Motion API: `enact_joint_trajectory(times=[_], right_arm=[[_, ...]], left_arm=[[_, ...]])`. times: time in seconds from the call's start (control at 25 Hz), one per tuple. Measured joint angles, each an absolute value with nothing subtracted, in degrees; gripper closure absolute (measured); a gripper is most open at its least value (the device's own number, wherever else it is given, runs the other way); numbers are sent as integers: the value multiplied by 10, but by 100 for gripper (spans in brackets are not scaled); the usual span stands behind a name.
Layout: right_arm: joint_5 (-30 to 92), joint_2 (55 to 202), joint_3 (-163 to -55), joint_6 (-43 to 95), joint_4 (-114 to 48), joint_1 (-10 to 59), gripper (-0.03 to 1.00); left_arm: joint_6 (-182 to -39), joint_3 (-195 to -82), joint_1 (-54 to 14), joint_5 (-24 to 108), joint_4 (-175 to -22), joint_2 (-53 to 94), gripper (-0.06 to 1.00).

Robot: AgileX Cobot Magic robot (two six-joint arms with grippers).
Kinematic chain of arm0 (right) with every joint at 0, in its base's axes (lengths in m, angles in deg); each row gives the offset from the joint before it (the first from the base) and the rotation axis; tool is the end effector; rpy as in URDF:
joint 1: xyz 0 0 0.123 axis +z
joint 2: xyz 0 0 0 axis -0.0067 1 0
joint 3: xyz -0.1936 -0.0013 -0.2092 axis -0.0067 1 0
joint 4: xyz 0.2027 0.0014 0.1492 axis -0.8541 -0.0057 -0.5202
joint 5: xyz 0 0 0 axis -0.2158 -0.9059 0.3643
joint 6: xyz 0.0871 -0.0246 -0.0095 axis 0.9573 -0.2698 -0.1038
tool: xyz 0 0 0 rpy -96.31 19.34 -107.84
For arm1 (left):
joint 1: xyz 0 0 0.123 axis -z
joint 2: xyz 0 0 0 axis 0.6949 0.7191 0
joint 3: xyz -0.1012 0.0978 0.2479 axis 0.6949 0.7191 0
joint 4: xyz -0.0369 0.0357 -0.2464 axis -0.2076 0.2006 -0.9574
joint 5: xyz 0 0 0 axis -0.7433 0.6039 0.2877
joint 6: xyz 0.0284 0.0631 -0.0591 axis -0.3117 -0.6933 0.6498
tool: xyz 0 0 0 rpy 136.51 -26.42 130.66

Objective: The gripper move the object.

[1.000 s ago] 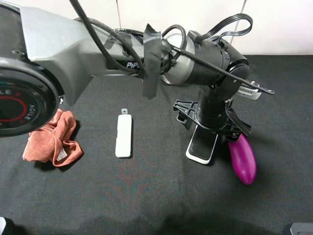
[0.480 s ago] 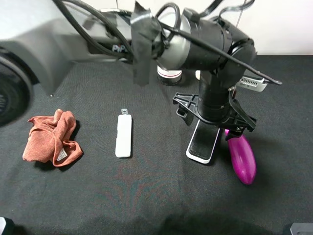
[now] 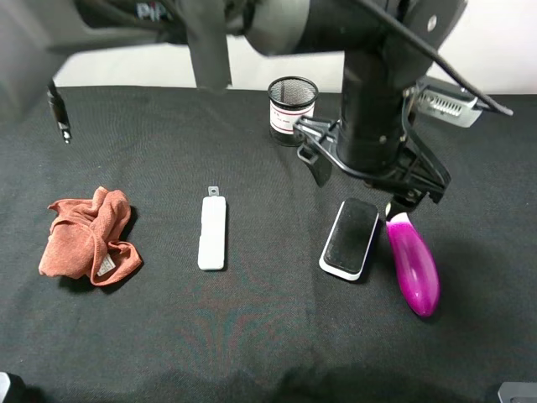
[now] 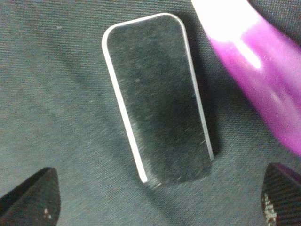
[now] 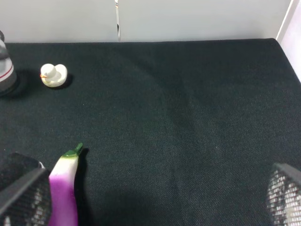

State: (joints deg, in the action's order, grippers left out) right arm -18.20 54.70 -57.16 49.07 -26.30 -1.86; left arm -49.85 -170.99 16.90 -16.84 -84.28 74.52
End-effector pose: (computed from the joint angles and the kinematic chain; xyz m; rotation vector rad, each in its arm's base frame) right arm -0.0039 0.0015 0.2797 0.0255 2.0025 0.0052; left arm 0.2338 -0.4175 0.2145 0.8651 2.7706 -0.2822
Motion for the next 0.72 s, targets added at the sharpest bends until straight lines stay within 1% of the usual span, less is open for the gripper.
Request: enact_joint_trajectory(times=[0.16,0.48,0.72], right_arm=[[-182,547,-572,491,-263,-19,27],[-182,547,-572,491,-263,-19,27],[-182,547,-572,491,-263,-19,27]], left_arm=[[-534,-1730,159,-215,-841,734,4],[-602,-1734,140,-217,-837,684,4],[-636,-1734,138,-218,-837,642,4]])
